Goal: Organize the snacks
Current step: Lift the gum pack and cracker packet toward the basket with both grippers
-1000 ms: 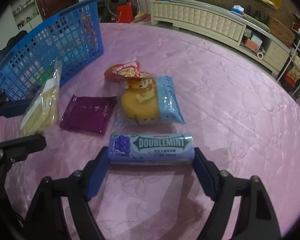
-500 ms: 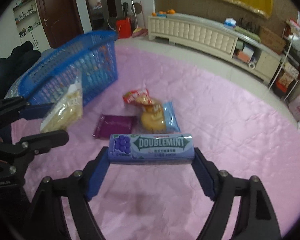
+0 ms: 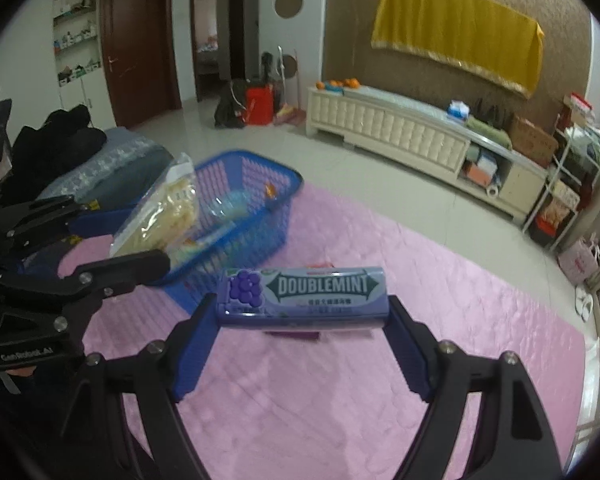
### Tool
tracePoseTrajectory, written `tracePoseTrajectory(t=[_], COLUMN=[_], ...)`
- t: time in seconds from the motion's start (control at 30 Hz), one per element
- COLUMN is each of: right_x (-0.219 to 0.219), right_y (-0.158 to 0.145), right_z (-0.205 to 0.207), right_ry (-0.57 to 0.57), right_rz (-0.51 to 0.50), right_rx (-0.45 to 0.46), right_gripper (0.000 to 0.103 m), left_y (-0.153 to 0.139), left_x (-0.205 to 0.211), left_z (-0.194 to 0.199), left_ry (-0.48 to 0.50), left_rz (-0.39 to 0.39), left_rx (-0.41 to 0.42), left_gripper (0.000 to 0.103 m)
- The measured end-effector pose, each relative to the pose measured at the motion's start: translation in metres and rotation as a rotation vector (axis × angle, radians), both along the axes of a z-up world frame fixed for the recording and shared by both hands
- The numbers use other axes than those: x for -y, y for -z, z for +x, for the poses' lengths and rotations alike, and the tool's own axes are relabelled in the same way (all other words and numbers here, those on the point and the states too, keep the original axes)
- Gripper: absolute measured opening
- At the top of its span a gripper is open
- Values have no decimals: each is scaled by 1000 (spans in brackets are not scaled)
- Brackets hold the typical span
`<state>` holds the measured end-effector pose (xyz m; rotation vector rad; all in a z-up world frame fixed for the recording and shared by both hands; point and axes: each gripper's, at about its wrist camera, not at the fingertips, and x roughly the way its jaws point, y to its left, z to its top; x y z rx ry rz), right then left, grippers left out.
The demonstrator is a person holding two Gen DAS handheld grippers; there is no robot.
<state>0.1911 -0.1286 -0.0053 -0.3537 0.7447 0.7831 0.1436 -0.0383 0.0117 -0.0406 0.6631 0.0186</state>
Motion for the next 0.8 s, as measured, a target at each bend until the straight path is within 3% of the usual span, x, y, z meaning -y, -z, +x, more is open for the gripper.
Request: tracePoseTrajectory(t=[0.37, 0.8], right_x=[-81, -156], right_y=[-16, 20], right_z=[-8, -13], right_ry=[-114, -200], right_rz=[-32, -179], right_rx=[43, -6], right_gripper=[83, 83], left_y=[-23, 6], left_x=[-83, -139], left_z=[-12, -7], left_ry=[-95, -106], left_rz=[21, -6], left_rx=[26, -39], left_gripper=[45, 45])
